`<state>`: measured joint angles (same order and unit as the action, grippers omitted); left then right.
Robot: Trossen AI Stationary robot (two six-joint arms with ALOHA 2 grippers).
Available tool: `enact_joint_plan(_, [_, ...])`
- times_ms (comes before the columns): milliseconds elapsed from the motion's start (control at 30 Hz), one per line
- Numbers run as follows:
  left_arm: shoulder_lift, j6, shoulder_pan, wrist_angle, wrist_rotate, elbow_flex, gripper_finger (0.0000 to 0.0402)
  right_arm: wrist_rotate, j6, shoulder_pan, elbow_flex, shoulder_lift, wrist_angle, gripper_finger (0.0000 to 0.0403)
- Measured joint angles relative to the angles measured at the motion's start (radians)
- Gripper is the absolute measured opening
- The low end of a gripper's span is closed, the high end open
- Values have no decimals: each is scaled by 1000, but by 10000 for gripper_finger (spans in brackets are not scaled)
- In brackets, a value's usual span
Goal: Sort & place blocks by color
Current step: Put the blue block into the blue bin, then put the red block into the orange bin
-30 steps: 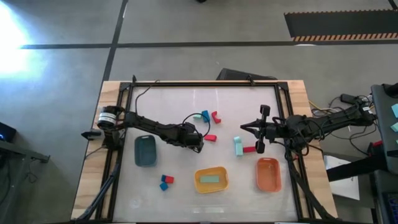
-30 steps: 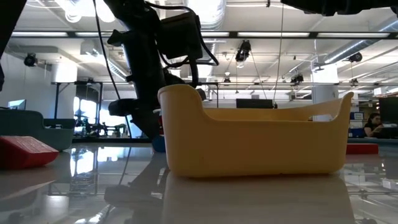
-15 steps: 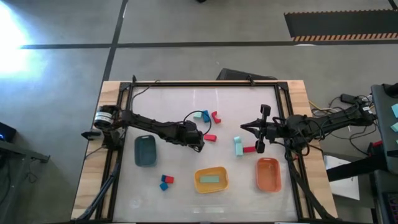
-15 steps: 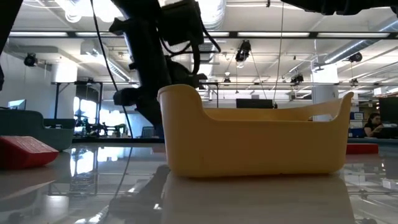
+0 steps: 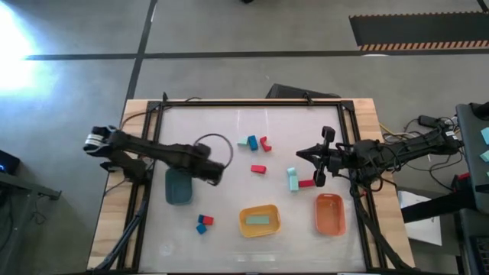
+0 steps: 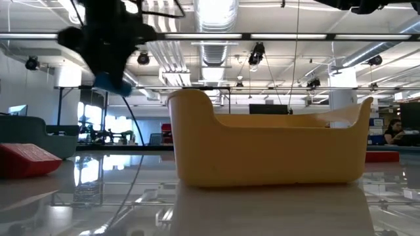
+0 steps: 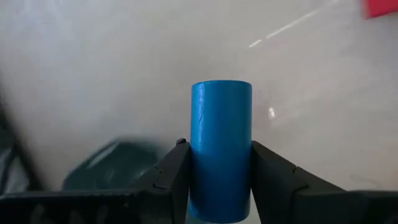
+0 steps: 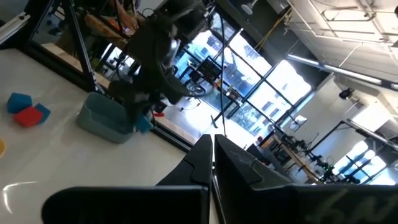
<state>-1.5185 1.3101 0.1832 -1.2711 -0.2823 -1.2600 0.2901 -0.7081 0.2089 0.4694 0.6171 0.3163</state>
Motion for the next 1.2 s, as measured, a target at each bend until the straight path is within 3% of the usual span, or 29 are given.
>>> enact_joint_plan(200, [96,220,65,-42,80,96,115,0,-17,0,0,2,5,9])
enact_joint_plan(333, [103,313,101,-55,197,166,115,0,-18,0,0,5,4,9])
enact_joint_plan(500, [86,382,115,-45,256,247,115,0,-18,0,0,6,4,9])
enact_joint_plan(767, [47,386,115,-26,263,311,159,0,-18,0,0,6,4,9])
enact_joint_plan(1033, [46,356,115,-3,258,328,166,0,-17,0,0,6,4,9])
enact_joint_plan(1200, [46,291,126,-3,204,297,167,0,10,0,0,6,3,9])
